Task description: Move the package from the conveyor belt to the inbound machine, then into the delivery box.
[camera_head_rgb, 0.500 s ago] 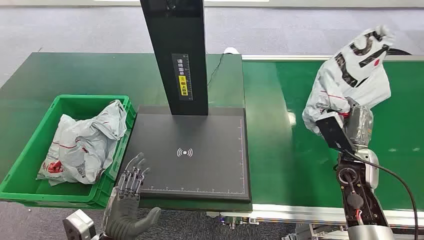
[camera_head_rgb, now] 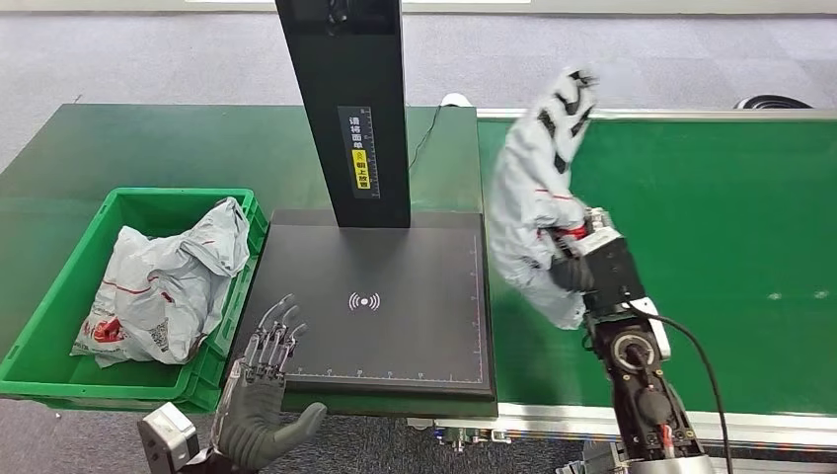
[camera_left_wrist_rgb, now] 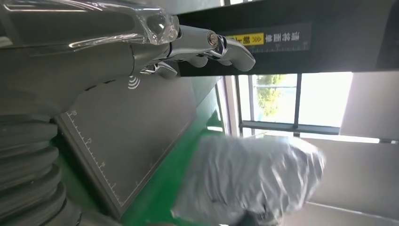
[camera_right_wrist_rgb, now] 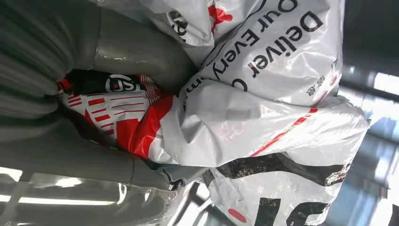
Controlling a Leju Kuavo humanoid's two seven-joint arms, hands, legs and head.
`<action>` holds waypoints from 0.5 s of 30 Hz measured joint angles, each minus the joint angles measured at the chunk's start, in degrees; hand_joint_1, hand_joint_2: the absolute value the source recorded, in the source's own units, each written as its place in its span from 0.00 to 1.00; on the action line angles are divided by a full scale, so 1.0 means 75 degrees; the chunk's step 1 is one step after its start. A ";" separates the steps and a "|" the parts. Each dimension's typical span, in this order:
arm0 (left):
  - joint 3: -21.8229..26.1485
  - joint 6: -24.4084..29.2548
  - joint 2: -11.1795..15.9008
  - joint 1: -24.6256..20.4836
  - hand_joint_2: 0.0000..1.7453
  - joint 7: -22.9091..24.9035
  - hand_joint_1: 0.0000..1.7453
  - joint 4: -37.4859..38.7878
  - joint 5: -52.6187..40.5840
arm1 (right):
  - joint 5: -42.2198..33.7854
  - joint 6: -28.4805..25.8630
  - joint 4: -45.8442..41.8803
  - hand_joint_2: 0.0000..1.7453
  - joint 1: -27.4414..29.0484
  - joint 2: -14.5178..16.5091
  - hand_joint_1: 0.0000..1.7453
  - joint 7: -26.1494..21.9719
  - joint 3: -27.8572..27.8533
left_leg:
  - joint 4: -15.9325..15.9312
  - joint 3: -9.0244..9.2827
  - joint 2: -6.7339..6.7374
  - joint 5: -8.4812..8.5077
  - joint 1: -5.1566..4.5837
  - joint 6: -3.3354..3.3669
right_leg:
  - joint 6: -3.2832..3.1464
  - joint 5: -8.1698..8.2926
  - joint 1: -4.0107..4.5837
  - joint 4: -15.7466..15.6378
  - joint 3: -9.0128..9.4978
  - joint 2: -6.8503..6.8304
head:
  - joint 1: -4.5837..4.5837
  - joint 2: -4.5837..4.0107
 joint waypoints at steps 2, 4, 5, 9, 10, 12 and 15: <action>-0.0072 -0.0033 0.0018 -0.0076 1.00 -0.0033 0.00 0.0110 -0.0025 | -0.0080 0.0368 0.0119 1.00 -0.0009 0.0146 1.00 0.0041 0.0458 | 0.0000 -0.0001 -0.0002 0.0000 0.0000 0.0000 | -0.0001 -0.0001 0.0000 0.0000 0.0000 -0.0001 | 0.0001 0.0000; -0.0124 -0.0065 0.0025 -0.0151 1.00 -0.0065 0.00 0.0216 -0.0055 | -0.0199 0.0754 0.0271 1.00 -0.0028 0.0283 1.00 0.0093 0.0879 | 0.0000 -0.0002 -0.0002 0.0000 0.0001 0.0000 | -0.0001 -0.0001 0.0001 0.0000 -0.0001 0.0000 | 0.0001 0.0000; -0.0148 -0.0087 0.0025 -0.0192 1.00 -0.0073 0.00 0.0261 -0.0071 | -0.0253 0.0942 0.0360 1.00 -0.0043 0.0345 1.00 0.0115 0.1067 | 0.0000 -0.0002 -0.0002 0.0000 0.0000 0.0000 | -0.0001 -0.0001 0.0001 0.0000 -0.0001 0.0000 | 0.0001 0.0000; -0.0224 -0.0169 0.0025 -0.0365 1.00 -0.0073 0.00 0.0419 -0.0100 | -0.0331 0.1407 0.0800 1.00 -0.0142 0.0607 1.00 0.0164 0.1736 | 0.0000 -0.0002 -0.0002 0.0000 0.0000 0.0000 | -0.0001 -0.0001 0.0001 0.0000 -0.0001 0.0000 | 0.0001 0.0000; -0.0228 -0.0187 0.0025 -0.0396 1.00 -0.0071 0.00 0.0450 -0.0102 | -0.0318 0.1445 0.0894 1.00 -0.0163 0.0667 1.00 0.0175 0.1869 | 0.0000 -0.0001 -0.0002 0.0000 0.0000 0.0000 | -0.0001 -0.0001 0.0001 0.0000 -0.0001 0.0000 | 0.0001 0.0000; -0.0228 -0.0228 0.0025 -0.0442 1.00 -0.0071 0.00 0.0508 -0.0103 | -0.0293 0.1479 0.1048 1.00 -0.0208 0.0767 1.00 0.0212 0.2081 | 0.0000 -0.0001 -0.0002 0.0001 0.0000 0.0000 | -0.0001 -0.0001 0.0001 0.0000 -0.0001 0.0000 | 0.0001 0.0000; -0.0228 -0.0290 0.0015 -0.0515 1.00 -0.0068 0.00 0.0597 -0.0103 | -0.0362 0.1520 0.1242 1.00 -0.0308 0.0877 1.00 0.0316 0.2260 | 0.0000 0.0000 -0.0002 0.0001 0.0000 -0.0001 | -0.0001 -0.0001 0.0001 0.0000 -0.0001 0.0000 | 0.0001 0.0000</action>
